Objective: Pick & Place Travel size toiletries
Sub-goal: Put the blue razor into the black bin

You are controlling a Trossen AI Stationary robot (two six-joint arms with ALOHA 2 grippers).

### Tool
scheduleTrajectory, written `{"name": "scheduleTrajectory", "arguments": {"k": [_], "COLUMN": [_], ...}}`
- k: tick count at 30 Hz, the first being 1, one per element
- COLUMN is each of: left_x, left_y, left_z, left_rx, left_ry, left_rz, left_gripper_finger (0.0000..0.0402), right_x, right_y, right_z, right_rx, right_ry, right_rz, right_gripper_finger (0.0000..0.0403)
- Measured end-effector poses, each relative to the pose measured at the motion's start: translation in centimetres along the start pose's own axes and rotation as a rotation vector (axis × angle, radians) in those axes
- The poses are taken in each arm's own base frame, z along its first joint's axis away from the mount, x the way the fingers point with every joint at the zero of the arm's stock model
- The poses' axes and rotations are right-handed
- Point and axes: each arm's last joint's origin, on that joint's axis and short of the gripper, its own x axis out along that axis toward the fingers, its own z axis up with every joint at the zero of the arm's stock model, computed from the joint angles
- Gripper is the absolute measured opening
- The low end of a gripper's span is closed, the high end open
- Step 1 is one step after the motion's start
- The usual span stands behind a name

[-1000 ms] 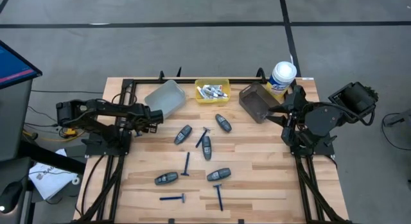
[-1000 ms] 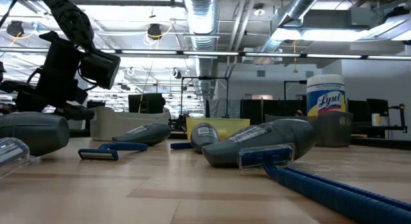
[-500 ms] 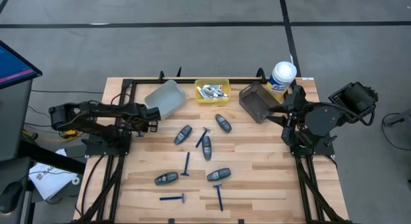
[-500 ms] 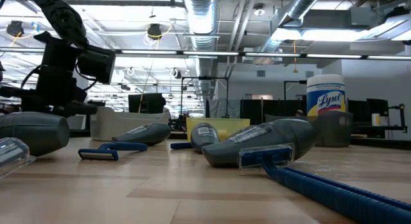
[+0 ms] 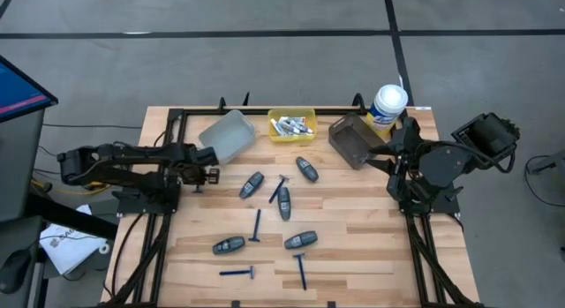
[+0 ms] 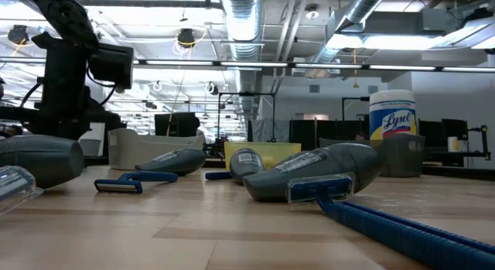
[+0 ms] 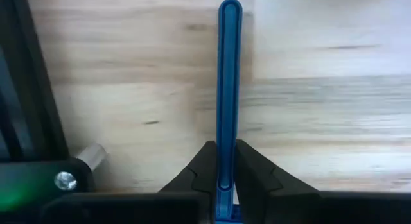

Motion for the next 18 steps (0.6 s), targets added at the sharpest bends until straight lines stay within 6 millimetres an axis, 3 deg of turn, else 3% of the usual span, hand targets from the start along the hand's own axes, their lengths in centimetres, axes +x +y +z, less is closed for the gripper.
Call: {"name": "scheduleTrajectory", "arguments": {"k": [9, 18], "left_x": [-1.4, -3.6], "left_y": [0.1, -0.3], "left_z": [-0.7, -1.3], "left_rx": [0.026, 0.043], "left_ry": [0.053, 0.023], "left_rz": [-0.153, -0.420], "left_gripper_finger": [0.0021, 0.0021], "right_x": [0.0, 0.2], "right_y": [0.2, 0.1], "right_z": [0.2, 0.6], "right_rx": [-0.018, -0.017], "right_ry": [-0.020, -0.043], "right_rz": [0.013, 0.008], "right_gripper_finger": [0.0122, 0.0122]}}
